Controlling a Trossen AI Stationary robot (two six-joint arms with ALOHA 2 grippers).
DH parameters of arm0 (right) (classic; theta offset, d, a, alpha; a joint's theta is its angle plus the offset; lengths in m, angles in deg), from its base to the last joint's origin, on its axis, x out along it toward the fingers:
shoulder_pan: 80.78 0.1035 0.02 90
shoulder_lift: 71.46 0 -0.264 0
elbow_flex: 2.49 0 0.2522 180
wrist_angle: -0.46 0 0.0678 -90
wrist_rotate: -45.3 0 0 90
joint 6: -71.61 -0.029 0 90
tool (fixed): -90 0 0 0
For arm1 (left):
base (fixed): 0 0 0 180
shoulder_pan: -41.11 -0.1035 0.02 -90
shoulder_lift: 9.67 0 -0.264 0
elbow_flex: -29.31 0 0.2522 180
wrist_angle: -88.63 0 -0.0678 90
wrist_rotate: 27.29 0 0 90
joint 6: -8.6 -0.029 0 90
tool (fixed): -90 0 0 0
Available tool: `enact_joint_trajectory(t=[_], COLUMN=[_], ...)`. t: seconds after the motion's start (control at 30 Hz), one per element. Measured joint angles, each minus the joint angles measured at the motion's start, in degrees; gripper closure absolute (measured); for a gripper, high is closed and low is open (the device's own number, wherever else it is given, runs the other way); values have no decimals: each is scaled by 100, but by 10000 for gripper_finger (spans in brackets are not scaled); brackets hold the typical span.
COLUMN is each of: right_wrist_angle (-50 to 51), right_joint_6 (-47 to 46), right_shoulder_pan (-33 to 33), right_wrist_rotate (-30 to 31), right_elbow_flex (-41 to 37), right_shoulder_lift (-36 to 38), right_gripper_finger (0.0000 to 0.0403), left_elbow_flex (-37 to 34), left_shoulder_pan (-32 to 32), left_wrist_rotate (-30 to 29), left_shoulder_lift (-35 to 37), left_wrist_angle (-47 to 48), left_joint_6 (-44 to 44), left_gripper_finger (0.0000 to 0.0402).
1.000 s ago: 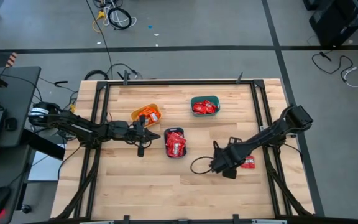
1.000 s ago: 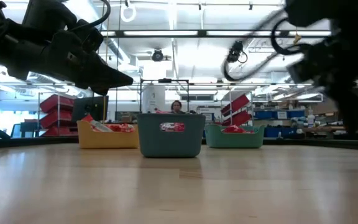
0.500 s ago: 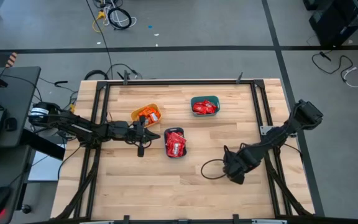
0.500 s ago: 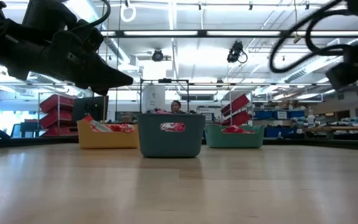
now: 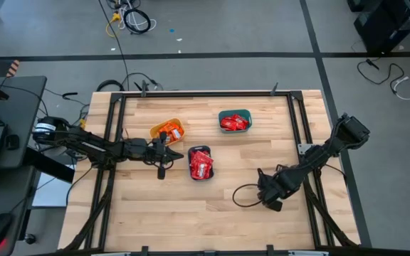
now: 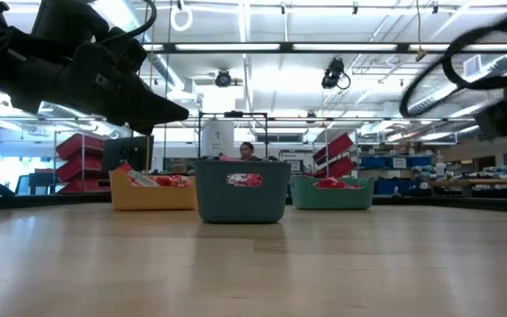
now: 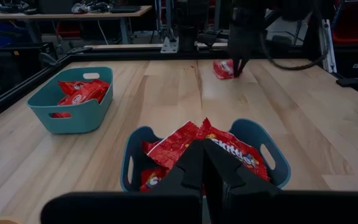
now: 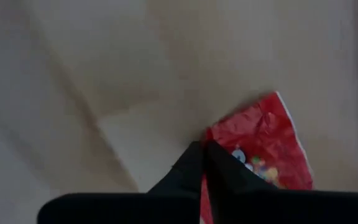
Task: Sort candy
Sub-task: Put the red candy into the blue bin
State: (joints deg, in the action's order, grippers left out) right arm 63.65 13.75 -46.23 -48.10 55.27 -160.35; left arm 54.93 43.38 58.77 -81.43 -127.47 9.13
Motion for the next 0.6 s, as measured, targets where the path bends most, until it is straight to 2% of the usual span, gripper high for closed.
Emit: enact_joint_trajectory(t=[0.17, 0.4, 0.6], right_wrist_angle=[-16, -56, -738], right_joint_6=[340, 1174, 2247], right_shoulder_pan=[-55, -391, -978], right_wrist_rotate=[381, 1273, 2018], right_elbow_flex=[424, 1151, 1756], right_shoulder_lift=[-4, -4, -4], right_gripper_finger=[402, 403, 403], left_elbow_flex=[2, 2, 2], left_shoulder_pan=[0, 0, 0], left_wrist_rotate=[-47, -158, -352], left_shoulder_lift=[-2, 0, -2], left_wrist_angle=[-1, -48, -44], left_joint_6=[3, 128, 146], left_gripper_finger=[399, 399, 399])
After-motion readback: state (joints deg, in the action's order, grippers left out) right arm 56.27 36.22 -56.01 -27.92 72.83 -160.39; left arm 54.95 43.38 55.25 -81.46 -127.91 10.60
